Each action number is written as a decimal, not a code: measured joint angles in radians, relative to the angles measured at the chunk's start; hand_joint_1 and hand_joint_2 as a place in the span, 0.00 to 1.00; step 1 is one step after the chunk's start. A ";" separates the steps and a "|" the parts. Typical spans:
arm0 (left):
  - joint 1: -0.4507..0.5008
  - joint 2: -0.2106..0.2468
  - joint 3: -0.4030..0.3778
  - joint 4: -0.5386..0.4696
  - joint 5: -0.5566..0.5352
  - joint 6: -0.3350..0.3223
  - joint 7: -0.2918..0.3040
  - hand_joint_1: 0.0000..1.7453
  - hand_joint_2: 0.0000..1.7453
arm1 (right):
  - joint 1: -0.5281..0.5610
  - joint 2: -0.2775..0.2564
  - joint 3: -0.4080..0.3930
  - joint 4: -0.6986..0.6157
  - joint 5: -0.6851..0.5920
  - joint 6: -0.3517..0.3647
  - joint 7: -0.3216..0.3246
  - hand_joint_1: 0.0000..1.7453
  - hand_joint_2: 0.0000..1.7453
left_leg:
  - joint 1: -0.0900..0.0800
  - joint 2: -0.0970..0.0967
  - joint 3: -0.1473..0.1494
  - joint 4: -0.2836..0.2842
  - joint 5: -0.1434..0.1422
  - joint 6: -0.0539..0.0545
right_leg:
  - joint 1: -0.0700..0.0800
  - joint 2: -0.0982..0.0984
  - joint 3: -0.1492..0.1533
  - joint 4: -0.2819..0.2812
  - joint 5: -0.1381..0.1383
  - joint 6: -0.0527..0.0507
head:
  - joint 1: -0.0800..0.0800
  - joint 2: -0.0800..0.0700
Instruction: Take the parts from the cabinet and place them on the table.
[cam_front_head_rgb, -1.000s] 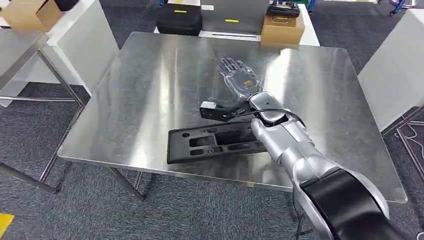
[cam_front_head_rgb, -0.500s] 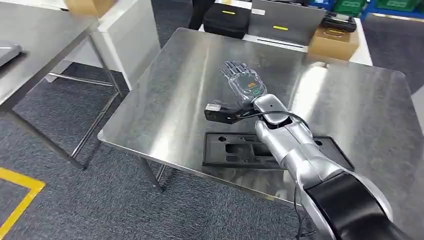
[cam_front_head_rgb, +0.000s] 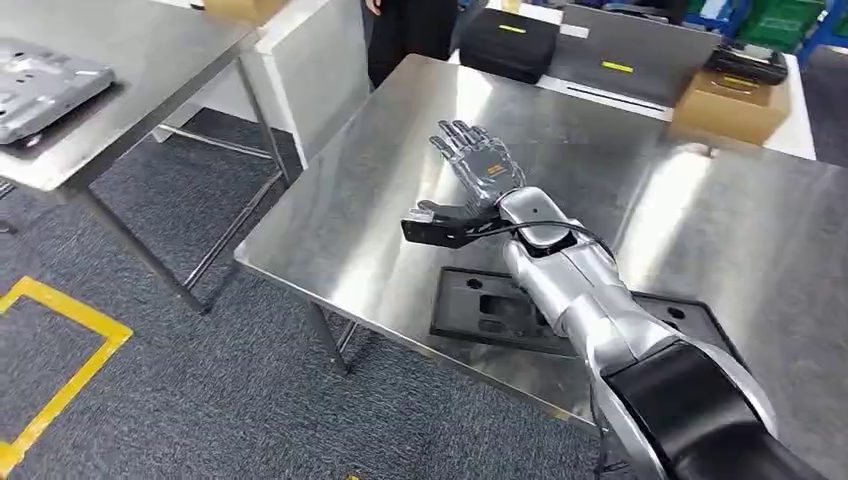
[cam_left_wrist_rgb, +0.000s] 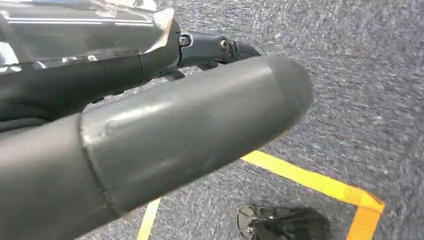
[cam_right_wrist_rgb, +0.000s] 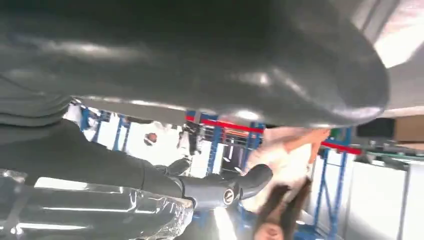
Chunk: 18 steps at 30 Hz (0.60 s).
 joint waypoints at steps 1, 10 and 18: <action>-0.001 0.000 0.000 0.000 0.000 0.000 0.000 0.00 0.00 | -0.002 -0.003 0.000 0.000 0.000 0.000 0.000 0.00 0.00 | 0.003 -0.019 -0.005 -0.002 0.002 0.014 | 0.004 -0.010 0.003 -0.001 -0.003 0.006 | 0.008 0.000; -0.001 0.000 0.000 0.000 -0.001 -0.003 0.008 0.00 0.00 | 0.013 -0.012 0.005 -0.001 0.003 -0.002 0.001 0.00 0.00 | -0.004 -0.131 -0.002 -0.011 0.012 0.063 | -0.005 0.089 -0.166 0.346 -0.145 0.018 | 0.021 0.000; 0.003 -0.002 0.000 0.000 -0.001 -0.010 0.018 0.00 0.00 | 0.010 -0.003 0.011 -0.002 0.007 -0.001 0.001 0.00 0.00 | -0.005 -0.223 -0.010 -0.008 0.017 0.042 | -0.003 0.142 -0.019 0.017 0.001 0.017 | 0.019 0.000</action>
